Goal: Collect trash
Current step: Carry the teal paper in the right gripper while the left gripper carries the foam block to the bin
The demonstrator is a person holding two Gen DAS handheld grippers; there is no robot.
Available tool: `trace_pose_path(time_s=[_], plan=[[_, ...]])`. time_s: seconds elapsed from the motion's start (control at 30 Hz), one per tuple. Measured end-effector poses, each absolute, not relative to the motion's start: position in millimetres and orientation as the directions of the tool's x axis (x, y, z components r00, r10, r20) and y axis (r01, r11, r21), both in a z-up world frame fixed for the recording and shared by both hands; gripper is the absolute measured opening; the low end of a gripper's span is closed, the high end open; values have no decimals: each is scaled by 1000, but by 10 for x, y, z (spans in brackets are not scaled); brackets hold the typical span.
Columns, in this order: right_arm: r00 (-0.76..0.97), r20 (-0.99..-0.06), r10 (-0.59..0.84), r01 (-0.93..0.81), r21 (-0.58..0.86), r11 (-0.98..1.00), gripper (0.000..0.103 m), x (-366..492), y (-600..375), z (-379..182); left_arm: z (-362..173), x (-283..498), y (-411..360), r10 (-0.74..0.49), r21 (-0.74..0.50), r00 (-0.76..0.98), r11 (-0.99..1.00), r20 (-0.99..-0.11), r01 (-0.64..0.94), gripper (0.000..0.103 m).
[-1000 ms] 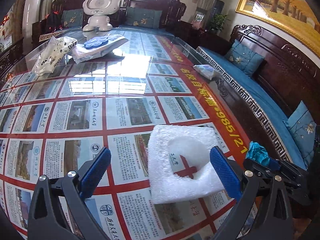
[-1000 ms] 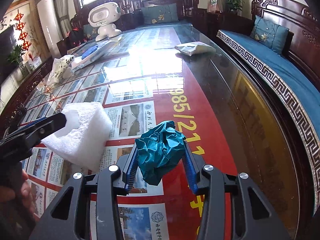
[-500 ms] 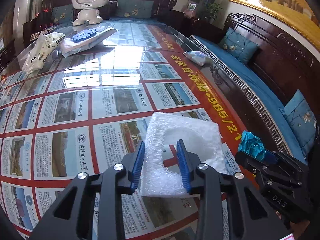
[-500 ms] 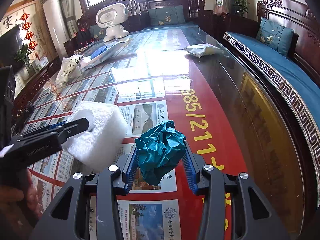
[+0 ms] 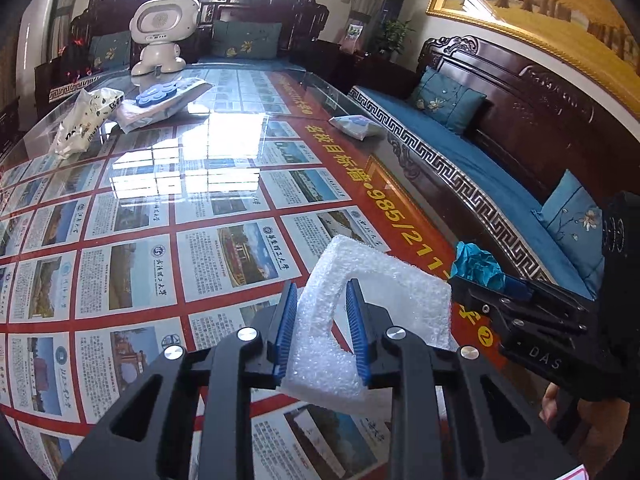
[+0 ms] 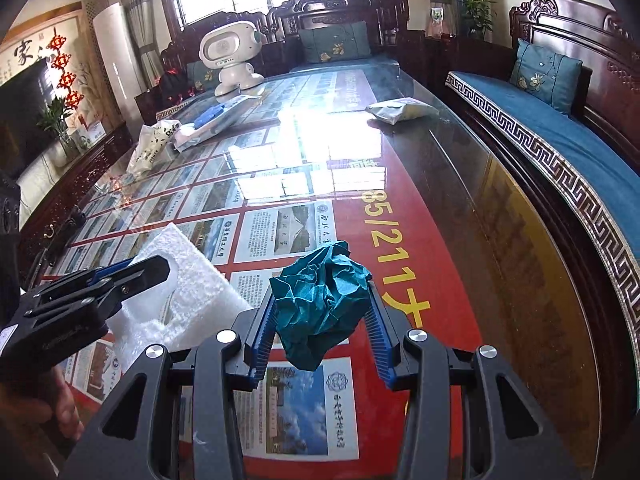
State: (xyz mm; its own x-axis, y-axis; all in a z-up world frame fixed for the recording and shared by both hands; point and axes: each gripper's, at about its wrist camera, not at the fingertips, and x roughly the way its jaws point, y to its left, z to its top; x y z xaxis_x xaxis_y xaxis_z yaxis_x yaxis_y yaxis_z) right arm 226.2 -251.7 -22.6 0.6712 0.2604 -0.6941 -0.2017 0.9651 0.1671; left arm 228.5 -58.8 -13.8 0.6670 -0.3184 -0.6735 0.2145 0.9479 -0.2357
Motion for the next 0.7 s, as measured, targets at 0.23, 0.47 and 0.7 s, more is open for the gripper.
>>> trace_pose_path(time_s=[0.23,0.47,0.7], plan=[[691,-653,309,-251,183,950,41,1722,-2493,-37,20,1694,-644,-346,-216,687,938,-639,272,27],[717,-609,339,-295,176,939,41,1043,-2446,208,139,1103,-608,-344,-196,691,938,-636,287,27],[720,-585,372,-344,164,925,41,283,-2435,345,224,428,-545,-357,-191,688,932,-632,308,27]])
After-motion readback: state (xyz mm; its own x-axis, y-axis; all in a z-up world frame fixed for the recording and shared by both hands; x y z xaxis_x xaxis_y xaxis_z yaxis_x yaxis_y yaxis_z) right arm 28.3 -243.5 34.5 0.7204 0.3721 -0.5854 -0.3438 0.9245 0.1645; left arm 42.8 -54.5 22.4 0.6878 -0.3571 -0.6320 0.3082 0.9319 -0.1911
